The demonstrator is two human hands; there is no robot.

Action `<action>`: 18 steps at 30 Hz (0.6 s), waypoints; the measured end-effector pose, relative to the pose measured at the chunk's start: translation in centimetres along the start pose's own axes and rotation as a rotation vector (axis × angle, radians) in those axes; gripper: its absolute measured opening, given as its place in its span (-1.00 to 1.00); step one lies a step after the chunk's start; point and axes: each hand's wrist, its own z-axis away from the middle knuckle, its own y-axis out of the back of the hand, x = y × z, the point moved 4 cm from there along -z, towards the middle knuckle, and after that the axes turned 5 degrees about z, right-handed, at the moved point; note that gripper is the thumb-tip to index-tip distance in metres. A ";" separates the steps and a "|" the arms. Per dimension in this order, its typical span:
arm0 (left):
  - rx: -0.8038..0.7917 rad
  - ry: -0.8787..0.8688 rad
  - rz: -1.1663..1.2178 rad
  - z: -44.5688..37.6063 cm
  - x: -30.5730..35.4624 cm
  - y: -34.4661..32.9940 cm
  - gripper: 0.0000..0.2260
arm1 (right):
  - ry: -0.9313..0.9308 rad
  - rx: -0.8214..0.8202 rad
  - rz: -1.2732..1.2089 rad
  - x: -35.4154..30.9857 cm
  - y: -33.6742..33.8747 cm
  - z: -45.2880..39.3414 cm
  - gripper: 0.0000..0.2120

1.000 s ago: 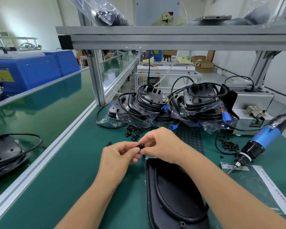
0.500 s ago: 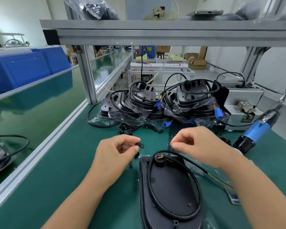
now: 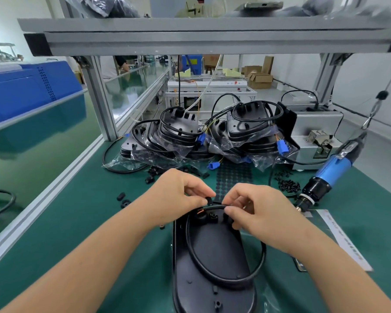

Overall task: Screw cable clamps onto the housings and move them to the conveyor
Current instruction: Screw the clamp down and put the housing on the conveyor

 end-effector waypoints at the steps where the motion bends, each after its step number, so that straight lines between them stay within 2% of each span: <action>1: 0.002 0.006 0.015 -0.1 -0.2 0.1 -0.77 | 0.002 0.001 -0.001 0.0 0.0 0.0 -0.88; 8: -0.013 0.019 0.122 0.0 -0.6 0.2 -0.72 | -0.032 0.005 -0.061 0.1 -0.2 0.0 -0.86; 15: -0.028 0.020 0.074 0.3 -0.3 0.1 -0.75 | -0.053 0.019 -0.076 0.3 -0.3 0.1 -0.87; 18: -0.080 -0.020 0.038 0.4 0.1 0.0 -0.76 | -0.069 0.025 -0.091 0.4 -0.4 0.1 -0.87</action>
